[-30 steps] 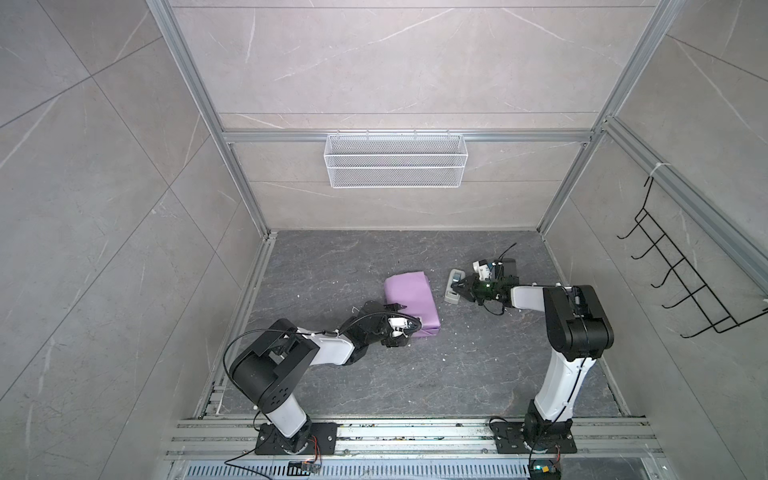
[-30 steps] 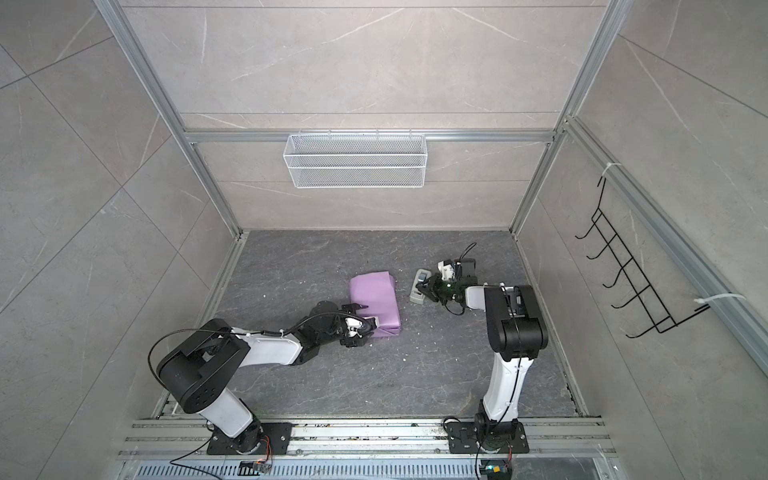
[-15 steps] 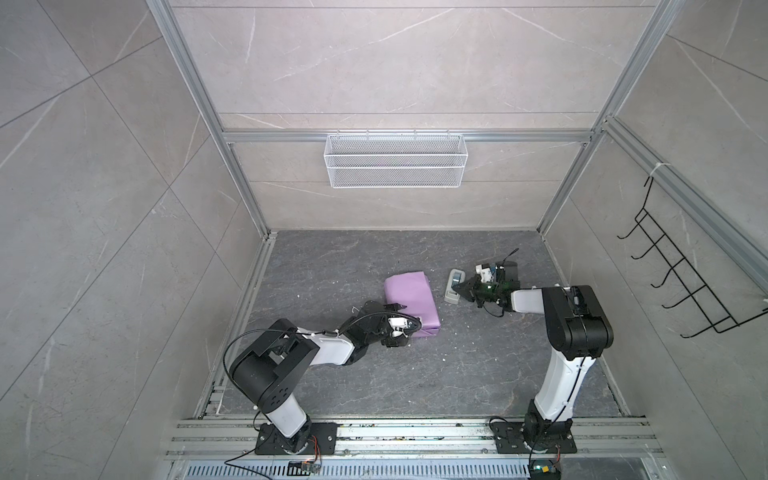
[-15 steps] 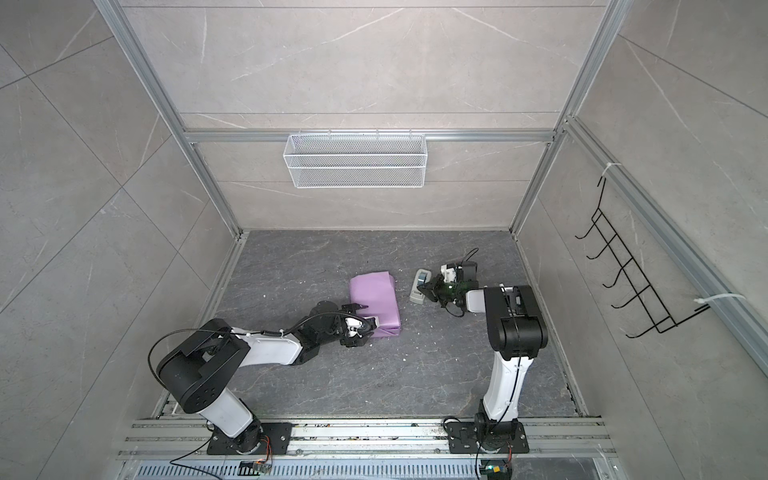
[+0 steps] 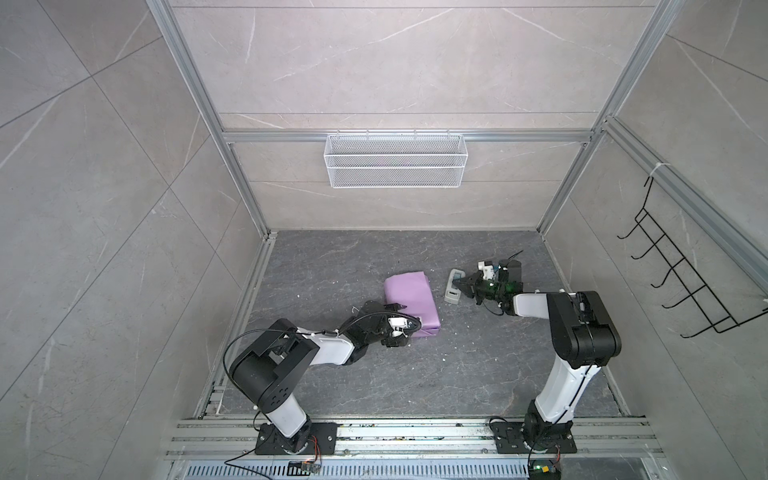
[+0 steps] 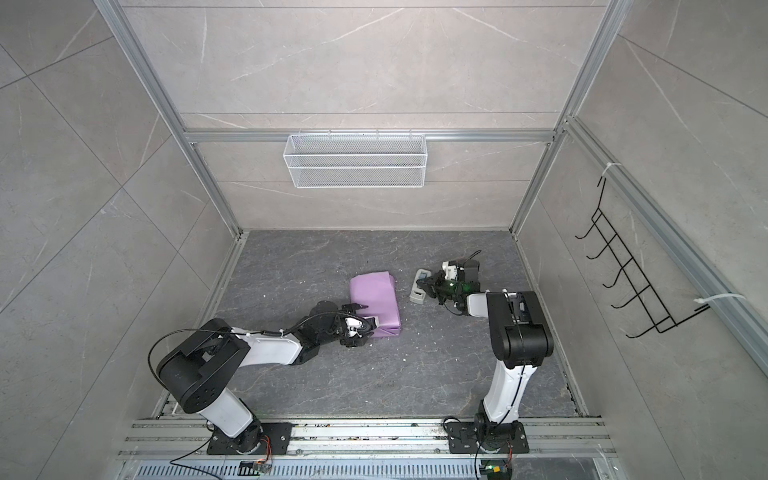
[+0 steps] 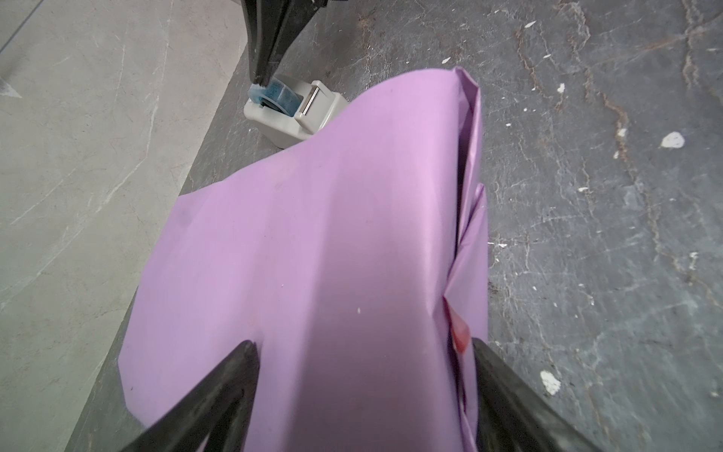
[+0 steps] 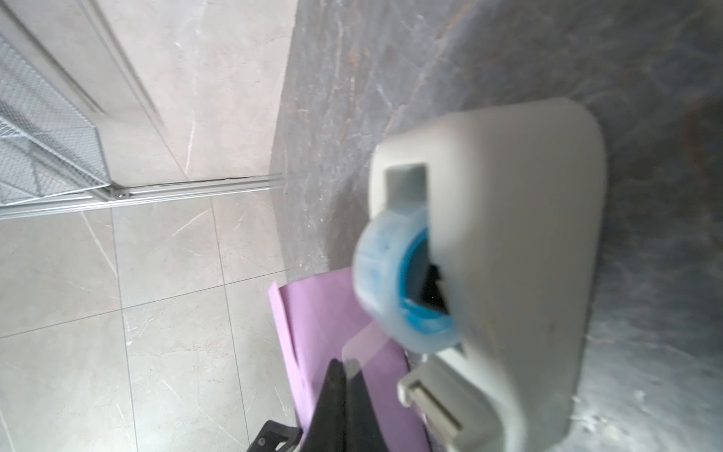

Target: Wrap the gift box in paper

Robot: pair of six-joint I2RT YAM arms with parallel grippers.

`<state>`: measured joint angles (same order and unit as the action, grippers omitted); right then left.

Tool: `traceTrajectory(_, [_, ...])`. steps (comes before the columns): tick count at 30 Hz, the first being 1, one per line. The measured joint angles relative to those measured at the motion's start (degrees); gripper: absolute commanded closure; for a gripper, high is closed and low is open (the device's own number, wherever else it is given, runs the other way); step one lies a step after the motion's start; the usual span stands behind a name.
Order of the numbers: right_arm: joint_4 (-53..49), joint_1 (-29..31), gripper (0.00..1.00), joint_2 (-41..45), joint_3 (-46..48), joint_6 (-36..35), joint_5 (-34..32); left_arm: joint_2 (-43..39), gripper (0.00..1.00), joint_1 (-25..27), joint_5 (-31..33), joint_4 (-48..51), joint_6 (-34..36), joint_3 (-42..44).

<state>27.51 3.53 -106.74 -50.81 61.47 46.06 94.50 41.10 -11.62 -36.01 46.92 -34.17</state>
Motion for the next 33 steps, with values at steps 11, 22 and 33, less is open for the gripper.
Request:
traceTrajectory(11, [4.11,2.49,1.0,1.73,6.6,1.75,-1.31,0.0,0.18,0.0,-0.07,-0.02,0.0,0.0])
traceTrajectory(22, [7.37,4.02,1.0,3.21,10.69,1.81,-3.28,0.0,0.18,0.0,-0.09,0.0,-0.02,0.0])
traceTrajectory(33, [8.92,4.13,1.0,2.91,12.39,1.79,-4.79,0.0,0.18,0.0,-0.13,0.04,-0.2,-0.07])
